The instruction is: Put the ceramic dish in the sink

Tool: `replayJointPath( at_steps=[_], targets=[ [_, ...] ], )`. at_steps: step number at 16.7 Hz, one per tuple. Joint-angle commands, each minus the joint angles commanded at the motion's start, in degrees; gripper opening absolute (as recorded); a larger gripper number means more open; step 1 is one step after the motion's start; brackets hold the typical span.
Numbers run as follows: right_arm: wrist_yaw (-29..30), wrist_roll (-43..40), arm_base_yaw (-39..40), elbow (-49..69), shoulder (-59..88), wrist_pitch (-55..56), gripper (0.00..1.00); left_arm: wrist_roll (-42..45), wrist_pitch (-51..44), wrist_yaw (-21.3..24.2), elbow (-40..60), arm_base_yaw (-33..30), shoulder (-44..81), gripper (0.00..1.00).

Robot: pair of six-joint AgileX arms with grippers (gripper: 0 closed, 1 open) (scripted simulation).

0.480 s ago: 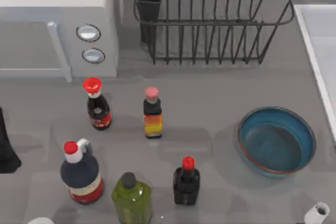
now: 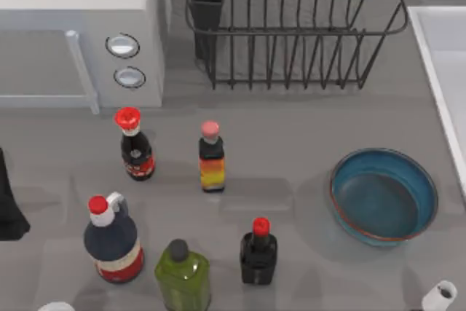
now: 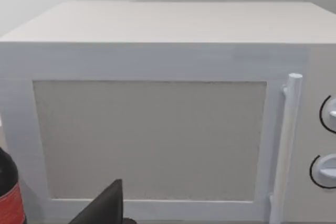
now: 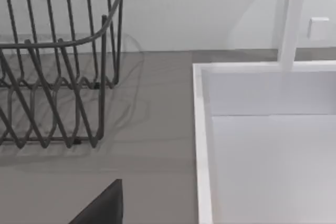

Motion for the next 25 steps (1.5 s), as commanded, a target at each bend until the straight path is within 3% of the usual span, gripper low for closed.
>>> replayJointPath(
  at_steps=[14,19,25],
  targets=[
    [0.13,10.79,10.05,54.24,73.02,-49.21,1.00,0.00,0.00,0.00,0.00,0.00,0.00,1.00],
    [-0.03,12.49,12.14,64.24,84.97,-57.62,1.00,0.00,0.00,0.00,0.00,0.00,0.00,1.00],
    [-0.04,12.54,11.99,64.75,85.58,-58.04,1.00,0.00,0.00,0.00,0.00,0.00,0.00,1.00]
  ],
)
